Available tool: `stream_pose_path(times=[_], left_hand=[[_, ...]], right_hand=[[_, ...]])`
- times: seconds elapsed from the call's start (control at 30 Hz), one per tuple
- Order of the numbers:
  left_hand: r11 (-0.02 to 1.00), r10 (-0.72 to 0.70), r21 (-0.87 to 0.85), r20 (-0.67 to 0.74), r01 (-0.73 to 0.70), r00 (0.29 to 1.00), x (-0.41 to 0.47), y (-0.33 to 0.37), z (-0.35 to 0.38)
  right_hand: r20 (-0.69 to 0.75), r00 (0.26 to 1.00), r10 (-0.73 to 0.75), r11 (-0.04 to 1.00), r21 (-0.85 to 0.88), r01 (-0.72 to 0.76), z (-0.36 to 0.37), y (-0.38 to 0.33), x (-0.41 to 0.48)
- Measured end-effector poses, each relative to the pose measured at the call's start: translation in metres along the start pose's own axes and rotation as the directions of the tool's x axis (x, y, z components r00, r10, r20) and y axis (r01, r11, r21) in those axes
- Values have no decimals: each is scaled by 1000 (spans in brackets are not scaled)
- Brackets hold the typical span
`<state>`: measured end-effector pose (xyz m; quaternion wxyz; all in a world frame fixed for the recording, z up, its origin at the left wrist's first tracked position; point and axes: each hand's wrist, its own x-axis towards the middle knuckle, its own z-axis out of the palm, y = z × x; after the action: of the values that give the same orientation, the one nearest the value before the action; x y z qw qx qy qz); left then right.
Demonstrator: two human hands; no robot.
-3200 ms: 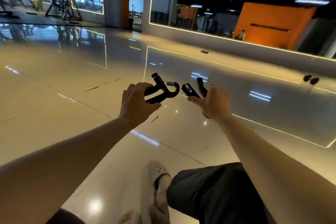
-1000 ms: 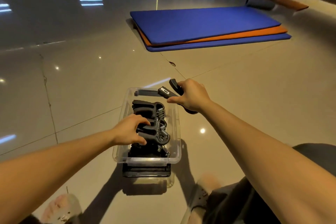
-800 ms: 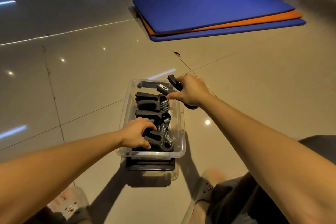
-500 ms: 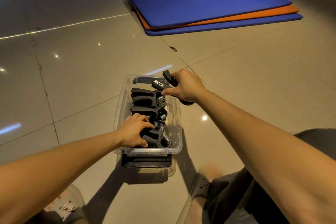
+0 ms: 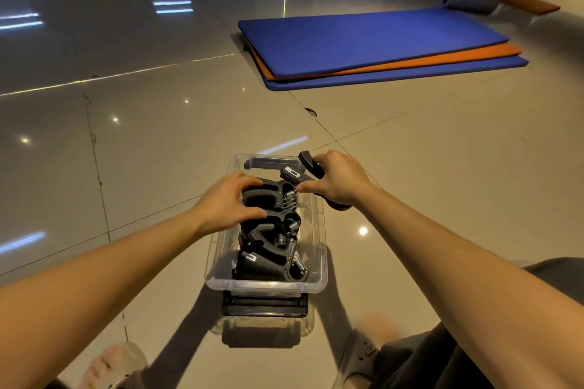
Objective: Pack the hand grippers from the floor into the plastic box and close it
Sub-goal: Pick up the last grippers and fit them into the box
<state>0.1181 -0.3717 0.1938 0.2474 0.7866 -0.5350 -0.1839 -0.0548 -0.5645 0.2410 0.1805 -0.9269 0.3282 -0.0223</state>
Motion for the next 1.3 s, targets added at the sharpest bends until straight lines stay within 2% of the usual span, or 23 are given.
stream_pose_path(times=[0.07, 0.17, 0.33, 0.53, 0.63, 0.73, 0.83, 0.9, 0.97, 1.1, 1.17, 1.23, 1.3], left_hand=[[999, 43, 5, -141, -43, 989, 7, 15, -29], [973, 182, 163, -122, -162, 976, 9, 34, -48], [929, 312, 258, -166, -265, 935, 1, 38, -45], [838, 491, 372, -197, -399, 848, -3, 41, -57], [797, 549, 436, -235, -418, 802, -3, 44, -62], [853, 494, 376, -356, -363, 793, -2, 49, -70], [951, 309, 141, -468, -275, 828, -2, 53, -78], [973, 174, -60, -452, -224, 875, -2, 56, -81], [954, 101, -218, -412, -205, 906, -2, 63, -81], [912, 8, -385, -333, -144, 943, 3, 67, -87], [943, 11, -313, -316, -115, 949, 5, 61, -85], [988, 103, -79, -298, -132, 949, 6, 56, -78], [972, 203, 162, -219, -169, 954, 5, 54, -70]], right_hand=[[-7, 1000, -17, 1000, -4, 17, -1, -5, 0], [-9, 996, -85, 996, 27, 85, -7, -22, -2], [53, 986, -161, 949, 281, 139, -11, -42, -8], [-6, 982, -190, 933, 309, 183, -22, -48, -15], [-65, 980, -188, 916, 348, 198, -34, -47, -18], [-167, 972, -164, 912, 351, 214, -45, -39, -20], [-188, 976, -106, 889, 422, 178, -47, -30, -20], [-195, 978, -75, 873, 461, 159, -48, -28, -20], [-219, 974, -63, 865, 474, 163, -50, -28, -21], [-179, 981, -79, 811, 561, 167, -60, -30, -23], [-136, 986, -95, 809, 566, 156, -61, -30, -23], [-83, 995, -64, 785, 612, 102, -57, -30, -23], [-26, 1000, -15, 738, 674, 29, -52, -26, -22]])
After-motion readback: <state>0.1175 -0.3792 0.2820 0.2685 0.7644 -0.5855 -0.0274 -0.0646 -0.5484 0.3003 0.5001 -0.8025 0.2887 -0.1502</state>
